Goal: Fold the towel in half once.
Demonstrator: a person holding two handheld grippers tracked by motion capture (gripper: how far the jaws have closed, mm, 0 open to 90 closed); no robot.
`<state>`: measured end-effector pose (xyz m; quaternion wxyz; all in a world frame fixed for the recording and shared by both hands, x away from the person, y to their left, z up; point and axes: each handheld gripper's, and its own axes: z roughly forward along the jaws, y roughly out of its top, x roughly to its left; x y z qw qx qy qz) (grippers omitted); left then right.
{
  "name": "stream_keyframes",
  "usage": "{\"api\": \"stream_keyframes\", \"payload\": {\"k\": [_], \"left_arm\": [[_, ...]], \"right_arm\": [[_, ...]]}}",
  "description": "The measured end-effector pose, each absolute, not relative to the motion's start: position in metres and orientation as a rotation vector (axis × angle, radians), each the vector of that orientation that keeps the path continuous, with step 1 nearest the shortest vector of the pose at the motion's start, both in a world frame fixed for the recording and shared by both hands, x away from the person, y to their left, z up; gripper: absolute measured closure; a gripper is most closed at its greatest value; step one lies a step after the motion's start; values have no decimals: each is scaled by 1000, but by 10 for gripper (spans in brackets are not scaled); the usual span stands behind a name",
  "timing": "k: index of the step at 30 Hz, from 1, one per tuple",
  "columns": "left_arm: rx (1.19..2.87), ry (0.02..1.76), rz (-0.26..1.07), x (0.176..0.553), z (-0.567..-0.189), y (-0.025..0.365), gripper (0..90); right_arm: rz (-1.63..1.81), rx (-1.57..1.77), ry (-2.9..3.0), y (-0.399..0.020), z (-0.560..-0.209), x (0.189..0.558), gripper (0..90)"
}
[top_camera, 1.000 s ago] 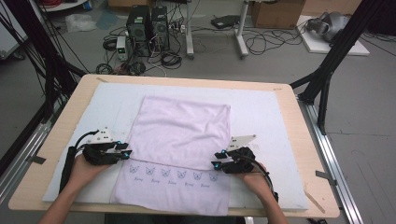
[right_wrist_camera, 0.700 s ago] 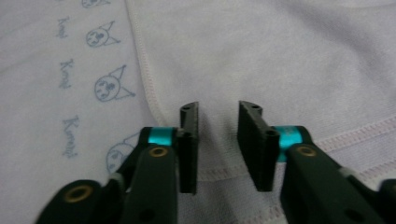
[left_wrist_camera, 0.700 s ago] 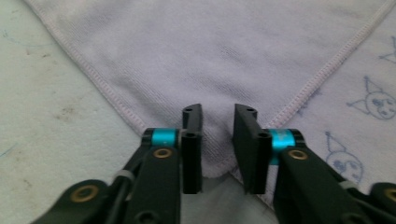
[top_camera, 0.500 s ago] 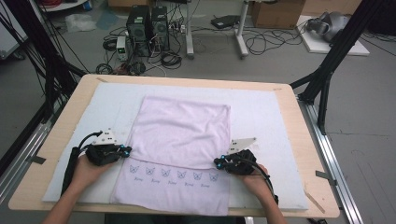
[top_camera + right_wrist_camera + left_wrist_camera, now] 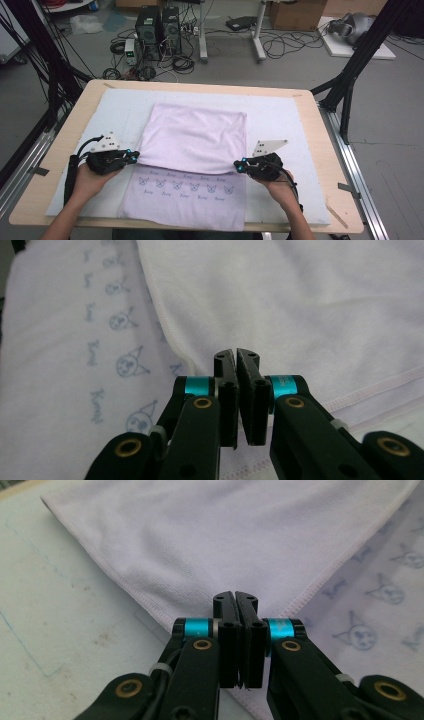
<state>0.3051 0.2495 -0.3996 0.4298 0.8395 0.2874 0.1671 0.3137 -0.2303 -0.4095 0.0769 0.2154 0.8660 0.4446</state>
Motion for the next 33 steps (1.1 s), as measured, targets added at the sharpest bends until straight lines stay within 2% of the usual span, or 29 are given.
{"api": "stream_keyframes", "payload": {"k": [5, 10, 11, 13, 15, 21, 27, 29, 31, 33], "left_arm": [[2091, 666, 437, 278, -381, 250, 879], [2091, 591, 398, 231, -380, 254, 872], [2097, 591, 394, 224, -383, 255, 836], [2121, 598, 391, 221, -391, 254, 676], [2137, 600, 371, 228, -399, 253, 634], [2196, 570, 299, 244, -421, 242, 653], [2243, 561, 249, 250, -441, 235, 669], [2250, 550, 250, 250, -440, 236, 724], [2255, 543, 251, 248, -440, 235, 823], [2262, 541, 255, 248, -440, 234, 863]], "right_arm": [[1382, 600, 2556, -240, -385, 299, 874], [1410, 538, 2594, -247, -379, 261, 870], [1431, 523, 2612, -249, -381, 253, 846], [1448, 532, 2634, -250, -387, 244, 721], [1405, 549, 2655, -248, -397, 244, 688], [1355, 552, 2720, -234, -425, 254, 624], [1282, 564, 2757, -231, -440, 256, 622], [1244, 554, 2772, -228, -444, 257, 642], [1241, 557, 2764, -226, -444, 256, 712], [1239, 553, 2773, -226, -444, 258, 783]]}}
